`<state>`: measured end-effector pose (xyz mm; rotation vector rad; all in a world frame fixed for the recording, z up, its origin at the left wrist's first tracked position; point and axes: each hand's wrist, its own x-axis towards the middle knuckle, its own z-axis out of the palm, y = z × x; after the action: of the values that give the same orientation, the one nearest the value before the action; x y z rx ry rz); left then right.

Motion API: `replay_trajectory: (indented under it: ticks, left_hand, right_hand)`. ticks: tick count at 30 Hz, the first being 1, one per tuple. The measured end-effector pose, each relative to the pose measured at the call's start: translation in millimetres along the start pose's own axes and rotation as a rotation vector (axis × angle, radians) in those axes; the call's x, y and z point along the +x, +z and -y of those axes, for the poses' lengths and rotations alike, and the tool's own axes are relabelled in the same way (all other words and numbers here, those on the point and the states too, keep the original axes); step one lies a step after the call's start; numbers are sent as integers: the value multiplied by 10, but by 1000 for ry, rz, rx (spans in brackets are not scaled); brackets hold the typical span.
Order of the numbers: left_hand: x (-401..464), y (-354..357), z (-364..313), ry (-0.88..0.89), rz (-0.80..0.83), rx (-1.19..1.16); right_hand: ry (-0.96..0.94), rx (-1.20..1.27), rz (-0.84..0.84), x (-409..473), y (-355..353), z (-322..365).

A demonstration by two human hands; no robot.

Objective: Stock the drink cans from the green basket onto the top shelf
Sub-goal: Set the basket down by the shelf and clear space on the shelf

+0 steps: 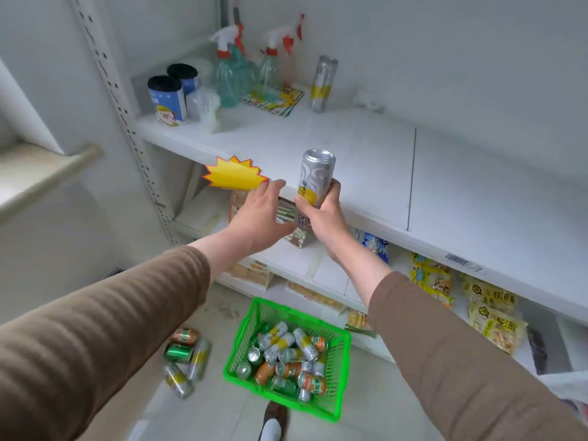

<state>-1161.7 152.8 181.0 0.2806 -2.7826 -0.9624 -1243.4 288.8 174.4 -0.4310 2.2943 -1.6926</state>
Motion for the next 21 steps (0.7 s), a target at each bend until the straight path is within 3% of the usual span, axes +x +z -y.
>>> replay_trajectory:
  ticks: [7,11,16,21]
  left_hand:
    - [806,-111,-94,-12,-38,45]
    - [1197,-148,-63,-78,-38,56]
    - [1602,-189,-35,-111,-26,64]
    - [1933,-200,29,-93,-9,91]
  right_hand:
    - [109,-83,44,888,-246,240]
    - [107,-341,80,1391,-369,405]
    - [-30,-906,104,1995,-546,695]
    - [-136,-1011,78,2438,-588,1004]
